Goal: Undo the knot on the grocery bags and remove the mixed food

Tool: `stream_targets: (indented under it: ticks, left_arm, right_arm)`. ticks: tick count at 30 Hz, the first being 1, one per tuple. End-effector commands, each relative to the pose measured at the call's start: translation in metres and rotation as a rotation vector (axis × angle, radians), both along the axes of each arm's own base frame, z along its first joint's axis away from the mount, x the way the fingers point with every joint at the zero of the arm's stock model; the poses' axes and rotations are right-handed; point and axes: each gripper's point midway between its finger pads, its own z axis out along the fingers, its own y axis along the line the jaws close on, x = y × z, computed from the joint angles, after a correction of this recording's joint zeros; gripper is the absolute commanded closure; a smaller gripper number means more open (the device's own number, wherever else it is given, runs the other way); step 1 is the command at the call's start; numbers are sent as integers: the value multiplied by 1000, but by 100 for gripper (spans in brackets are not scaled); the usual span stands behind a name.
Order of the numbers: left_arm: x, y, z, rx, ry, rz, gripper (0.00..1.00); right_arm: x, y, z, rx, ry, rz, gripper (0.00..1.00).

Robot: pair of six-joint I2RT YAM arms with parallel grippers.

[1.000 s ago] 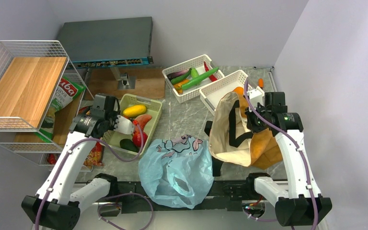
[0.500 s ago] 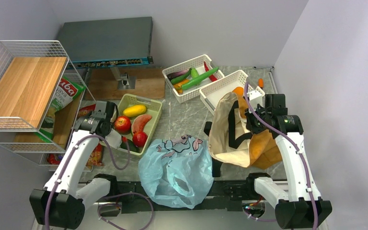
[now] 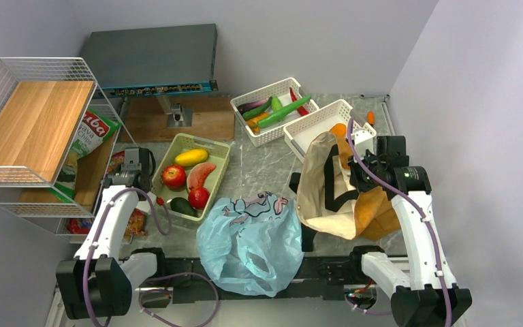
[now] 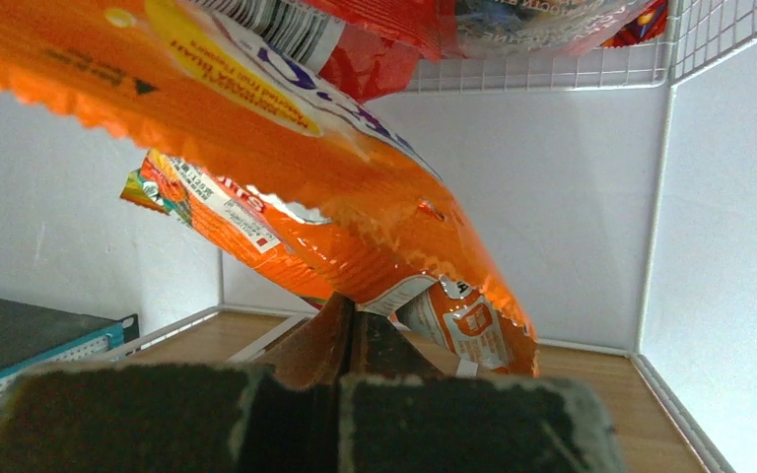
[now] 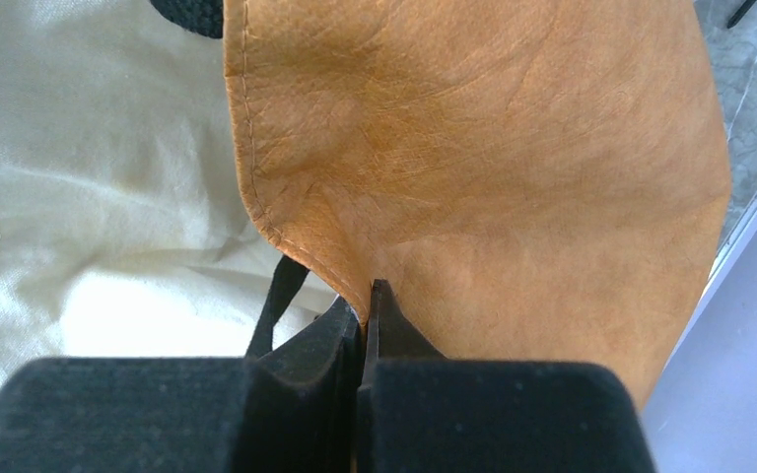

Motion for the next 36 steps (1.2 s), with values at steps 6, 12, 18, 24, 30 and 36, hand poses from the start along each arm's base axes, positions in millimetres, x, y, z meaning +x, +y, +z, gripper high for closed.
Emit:
stream_targets:
  ticks: [6, 12, 18, 24, 30, 36]
  left_arm:
    - [-19, 25, 19, 199, 220, 34, 67]
    - [-26, 25, 21, 201, 240, 44, 1]
    - [-26, 19, 23, 177, 240, 19, 1]
    - [-23, 8, 28, 151, 218, -15, 1]
    - [-1, -22, 37, 97, 134, -117, 1]
    - [21, -64, 47, 22, 51, -231, 0]
  right_arm:
    - [9, -1, 4, -1, -38, -6, 100]
    - [10, -2, 4, -4, -34, -5, 100]
    - [10, -1, 3, 3, -31, -7, 100]
    - [10, 0, 4, 13, -30, -11, 100]
    - [11, 2, 7, 23, -36, -11, 100]
    - [13, 3, 15, 27, -53, -3, 100]
